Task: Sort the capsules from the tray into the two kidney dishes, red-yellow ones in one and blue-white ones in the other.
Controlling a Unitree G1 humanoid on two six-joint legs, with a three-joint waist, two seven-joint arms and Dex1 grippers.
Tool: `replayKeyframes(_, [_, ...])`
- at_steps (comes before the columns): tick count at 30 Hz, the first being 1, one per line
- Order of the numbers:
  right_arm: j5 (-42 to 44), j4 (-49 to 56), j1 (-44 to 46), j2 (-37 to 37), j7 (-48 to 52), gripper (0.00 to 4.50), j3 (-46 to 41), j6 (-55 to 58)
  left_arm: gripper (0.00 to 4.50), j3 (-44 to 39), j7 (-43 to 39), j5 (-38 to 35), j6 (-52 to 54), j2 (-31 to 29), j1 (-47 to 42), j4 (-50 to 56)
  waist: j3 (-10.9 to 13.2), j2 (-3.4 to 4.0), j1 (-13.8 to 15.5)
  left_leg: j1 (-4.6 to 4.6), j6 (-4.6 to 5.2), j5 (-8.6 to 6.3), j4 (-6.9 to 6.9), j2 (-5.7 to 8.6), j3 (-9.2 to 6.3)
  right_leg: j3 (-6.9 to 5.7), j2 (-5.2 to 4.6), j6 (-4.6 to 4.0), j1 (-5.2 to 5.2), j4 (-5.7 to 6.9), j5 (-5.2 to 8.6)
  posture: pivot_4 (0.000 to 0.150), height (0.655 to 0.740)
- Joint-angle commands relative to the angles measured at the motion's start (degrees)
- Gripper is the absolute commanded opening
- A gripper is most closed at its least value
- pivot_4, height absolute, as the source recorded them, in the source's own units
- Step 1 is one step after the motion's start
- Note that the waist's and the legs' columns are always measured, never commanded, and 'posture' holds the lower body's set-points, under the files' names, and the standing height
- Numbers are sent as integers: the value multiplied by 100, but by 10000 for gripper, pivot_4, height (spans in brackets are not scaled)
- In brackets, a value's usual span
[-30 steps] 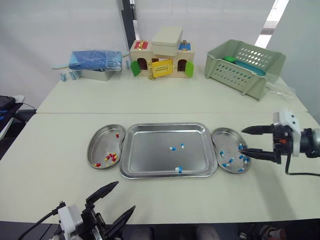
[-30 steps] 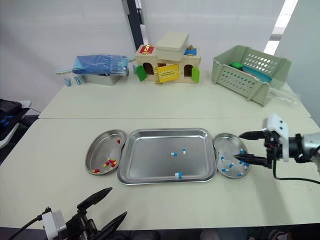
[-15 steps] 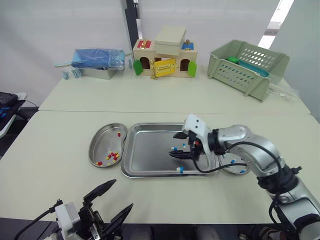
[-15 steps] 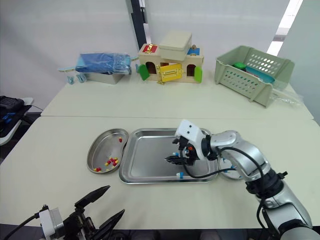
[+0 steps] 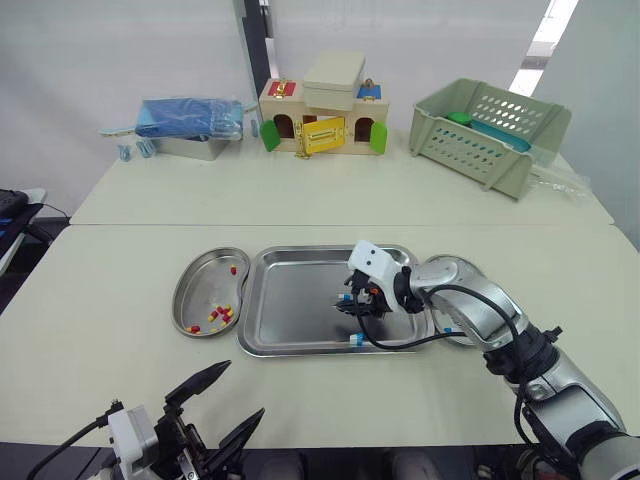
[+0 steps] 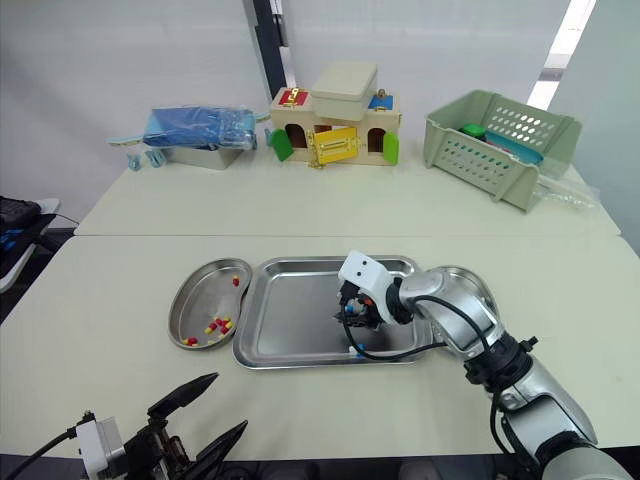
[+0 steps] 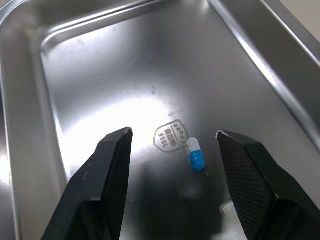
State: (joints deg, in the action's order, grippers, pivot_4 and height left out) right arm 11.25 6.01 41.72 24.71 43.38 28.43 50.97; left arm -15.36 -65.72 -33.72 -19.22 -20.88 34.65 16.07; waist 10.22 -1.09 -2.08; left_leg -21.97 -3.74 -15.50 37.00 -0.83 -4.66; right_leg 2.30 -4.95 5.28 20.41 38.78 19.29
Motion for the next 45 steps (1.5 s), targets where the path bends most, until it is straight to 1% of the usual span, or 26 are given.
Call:
replayKeyframes(1, [-171,-23,105,-104,-57,29062,53,2,45000,-65,-34,-96,-131,-62,40,13,0,0,-1,0,0,0,0,0,1,0,0,0,1,1,0,1500,7400])
replayKeyframes(8, [-447,-164,46,-187,-59,29062,226,-14,45000,-96,-50,-107,-169,-88,41,-26,0,0,-15,-1,0,0,-1,0,1,2,0,0,4,1,0,1500,7400])
replayKeyframes(11, [-560,-224,-7,-195,-69,22825,306,-36,45000,-96,-49,-120,-167,-87,48,-21,0,0,-24,-1,0,0,-1,0,1,2,0,0,4,1,0,1500,7400])
replayKeyframes(18, [-660,-209,-82,-237,-45,4783,335,9,45000,-121,-92,-143,-165,-129,50,-40,0,0,-30,0,0,0,-2,0,1,3,0,0,4,1,0,1500,7400])
replayKeyframes(20, [-656,-208,-90,-252,-41,940,319,10,45000,-123,-96,-142,-160,-137,38,-40,0,0,-31,0,0,0,-2,0,1,3,0,0,4,1,0,1500,7400])
replayKeyframes(21, [-655,-210,-93,-257,-40,103,312,8,45000,-121,-98,-140,-159,-140,34,-41,0,0,-31,0,0,0,-2,0,1,3,0,0,4,1,0,1500,7400])
replayKeyframes(24, [-642,-189,-113,-268,-33,103,294,-1,45000,-119,-120,-146,-166,-144,34,-45,0,0,-31,0,0,0,-2,0,2,3,0,0,4,1,0,1500,7400])
replayKeyframes(29, [-401,12,-220,-283,45,103,-37,-66,45000,-89,-146,-140,-147,-153,-18,-46,0,0,-30,0,0,0,-3,0,1,3,0,0,4,0,0,1500,7400])
replayKeyframes(32, [-124,435,-412,-2,340,103,-426,-268,45000,-37,-187,-136,-119,-190,-69,0,1,0,-15,-3,0,0,-3,0,0,1,0,0,4,-2,0,1500,7400])
replayKeyframes(34, [182,862,-730,467,734,103,-904,-560,45000,50,-285,-136,-105,-256,-137,61,3,0,23,-6,0,0,-2,1,1,1,-1,0,3,-4,0,1500,7400])
replayKeyframes(37, [436,1157,-1093,1044,1114,103,-1364,-907,45000,146,-375,-137,-82,-334,-247,121,3,-2,39,-8,0,0,-2,1,1,-2,-2,0,-1,-13,0,1500,7400])
replayKeyframes(38, [531,1205,-1304,1356,1319,103,-1636,-1097,45000,200,-409,-138,-37,-388,-327,136,3,-2,34,-6,1,-1,-2,1,1,-3,-2,0,-2,-14,0,1500,7400])
replayKeyframes(40, [730,1216,-1674,1877,1617,103,-2185,-1290,45000,317,-536,-131,20,-504,-482,134,4,-3,47,-6,1,0,-3,1,0,-6,-1,0,-4,-15,0,1500,7400])
replayKeyframes(43, [879,1103,-2046,2354,1811,103,-2703,-1468,45000,452,-663,-154,82,-620,-656,118,4,-3,42,-5,1,-1,-3,1,2,-5,-2,1,-9,-17,0,1500,7400])
replayKeyframes(45, [847,933,-2540,2846,2019,103,-3187,-1599,45000,590,-756,-196,166,-697,-887,115,5,-2,-57,5,1,-1,-5,-2,7,4,2,0,-10,-15,0,1500,7400])
